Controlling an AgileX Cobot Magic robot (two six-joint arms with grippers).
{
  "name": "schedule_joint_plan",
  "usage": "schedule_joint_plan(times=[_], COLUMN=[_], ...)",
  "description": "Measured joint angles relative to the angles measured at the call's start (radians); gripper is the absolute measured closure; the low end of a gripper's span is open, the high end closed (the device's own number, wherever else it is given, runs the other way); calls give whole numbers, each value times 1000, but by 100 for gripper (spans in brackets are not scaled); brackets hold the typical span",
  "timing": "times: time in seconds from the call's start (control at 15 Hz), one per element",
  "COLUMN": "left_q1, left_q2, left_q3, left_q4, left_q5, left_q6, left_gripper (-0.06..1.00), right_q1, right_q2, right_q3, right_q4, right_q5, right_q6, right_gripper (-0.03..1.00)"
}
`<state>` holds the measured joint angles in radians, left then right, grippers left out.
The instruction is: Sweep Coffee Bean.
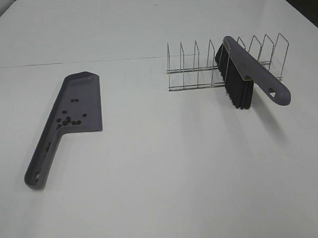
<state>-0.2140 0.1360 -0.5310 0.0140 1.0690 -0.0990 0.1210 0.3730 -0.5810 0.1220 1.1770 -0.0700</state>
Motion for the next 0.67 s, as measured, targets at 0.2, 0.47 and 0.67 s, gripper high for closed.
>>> schedule_joint_plan(times=[0.2, 0.47, 0.67], left_q1=[0, 0, 0], left_q2=[-53, -140, -142], left_q3=[4, 5, 5], left_q4=[20, 29, 29], left_q5=[2, 2, 3], left_q6=[29, 32, 32], left_gripper=[6, 6, 6], right_q1=[0, 0, 0], right_q2=[-129, -243, -329], right_q3=[89, 95, 105], right_q4=[1, 1, 2], right_q5=[1, -18, -79], right_q6=[0, -46, -52], right_gripper=[18, 18, 18])
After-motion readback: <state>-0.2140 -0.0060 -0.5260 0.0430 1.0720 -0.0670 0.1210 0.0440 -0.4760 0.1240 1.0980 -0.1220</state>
